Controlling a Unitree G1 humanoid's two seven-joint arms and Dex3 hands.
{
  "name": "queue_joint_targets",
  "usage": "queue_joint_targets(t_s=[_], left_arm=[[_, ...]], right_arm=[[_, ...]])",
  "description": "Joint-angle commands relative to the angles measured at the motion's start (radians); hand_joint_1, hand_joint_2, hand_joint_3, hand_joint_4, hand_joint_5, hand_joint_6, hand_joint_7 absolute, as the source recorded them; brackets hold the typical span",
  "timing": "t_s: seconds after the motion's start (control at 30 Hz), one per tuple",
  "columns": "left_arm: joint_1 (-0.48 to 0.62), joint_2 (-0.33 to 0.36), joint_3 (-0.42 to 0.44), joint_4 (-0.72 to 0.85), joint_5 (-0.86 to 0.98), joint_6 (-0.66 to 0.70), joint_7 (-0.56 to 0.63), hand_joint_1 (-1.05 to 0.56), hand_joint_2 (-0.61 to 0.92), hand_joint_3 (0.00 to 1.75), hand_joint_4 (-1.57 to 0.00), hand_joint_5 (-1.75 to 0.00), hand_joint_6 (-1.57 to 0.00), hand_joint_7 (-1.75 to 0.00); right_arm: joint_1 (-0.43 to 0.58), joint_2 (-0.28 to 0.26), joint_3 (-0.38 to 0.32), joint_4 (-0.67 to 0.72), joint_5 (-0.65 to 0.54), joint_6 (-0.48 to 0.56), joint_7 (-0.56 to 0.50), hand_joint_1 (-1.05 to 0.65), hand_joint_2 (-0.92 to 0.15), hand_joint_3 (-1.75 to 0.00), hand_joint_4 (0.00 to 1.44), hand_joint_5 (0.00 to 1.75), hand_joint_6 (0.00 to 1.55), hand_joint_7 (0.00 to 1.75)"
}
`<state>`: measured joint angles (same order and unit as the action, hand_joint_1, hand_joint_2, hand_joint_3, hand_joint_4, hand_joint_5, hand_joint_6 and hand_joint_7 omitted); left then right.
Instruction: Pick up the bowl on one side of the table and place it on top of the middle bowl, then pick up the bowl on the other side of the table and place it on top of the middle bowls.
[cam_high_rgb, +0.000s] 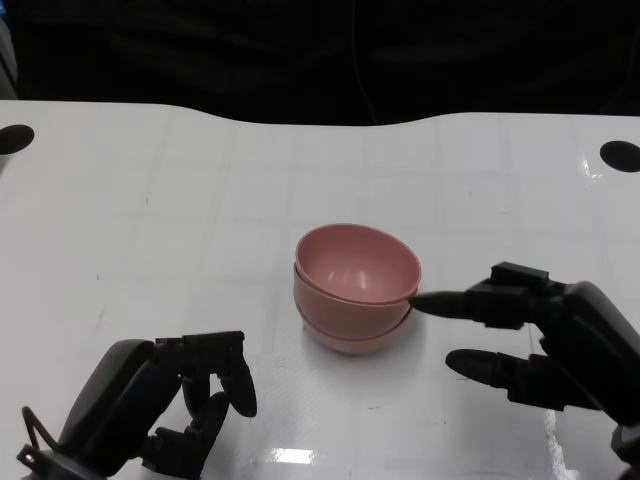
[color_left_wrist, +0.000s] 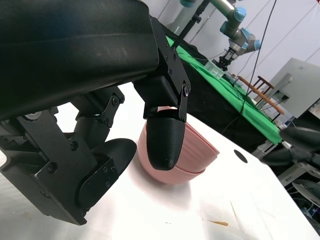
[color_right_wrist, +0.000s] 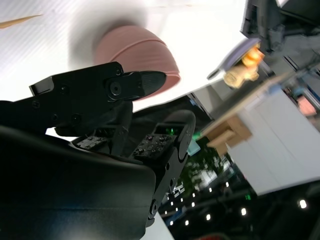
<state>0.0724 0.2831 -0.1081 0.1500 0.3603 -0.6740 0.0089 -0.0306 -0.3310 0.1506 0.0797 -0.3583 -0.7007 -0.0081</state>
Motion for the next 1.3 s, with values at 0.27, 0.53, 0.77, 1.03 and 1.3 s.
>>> queue_joint_targets(t_s=[0.27,0.53,0.77,1.03,1.3], left_arm=[[0.006,0.015,0.01,-0.011,0.001,0.0,0.003,-0.04,0.24,1.55,-0.87,-1.73,-0.83,-1.47],[0.009,0.02,0.012,-0.011,-0.001,0.002,0.0,-0.04,0.24,1.55,-0.87,-1.73,-0.83,-1.47],[0.001,0.031,0.011,0.001,-0.007,-0.001,-0.007,0.0,0.24,1.55,-0.89,-1.7,-0.84,-1.45],[-0.011,0.032,0.01,0.016,-0.02,-0.007,-0.012,0.03,0.22,1.57,-0.9,-1.69,-0.85,-1.44],[-0.016,0.026,0.011,0.026,-0.065,-0.003,-0.036,0.05,0.22,1.58,-0.9,-1.67,-0.86,-1.43]], right_arm=[[0.043,0.048,-0.043,0.05,0.053,-0.135,-0.042,0.11,-0.26,-1.33,0.81,1.33,0.87,0.87],[0.039,0.061,-0.053,0.081,0.032,-0.163,-0.054,0.11,-0.25,-1.35,0.81,1.33,0.85,0.92],[-0.01,0.054,-0.058,0.215,-0.006,-0.224,-0.09,0.34,-0.03,-1.74,1.03,1.7,0.98,1.39],[-0.032,0.055,-0.055,0.265,-0.016,-0.25,-0.1,0.32,0.0,-1.75,1.05,1.7,0.98,1.39],[-0.04,0.051,-0.04,0.278,0.003,-0.25,-0.076,0.32,-0.01,-1.74,1.03,1.68,0.97,1.37]])
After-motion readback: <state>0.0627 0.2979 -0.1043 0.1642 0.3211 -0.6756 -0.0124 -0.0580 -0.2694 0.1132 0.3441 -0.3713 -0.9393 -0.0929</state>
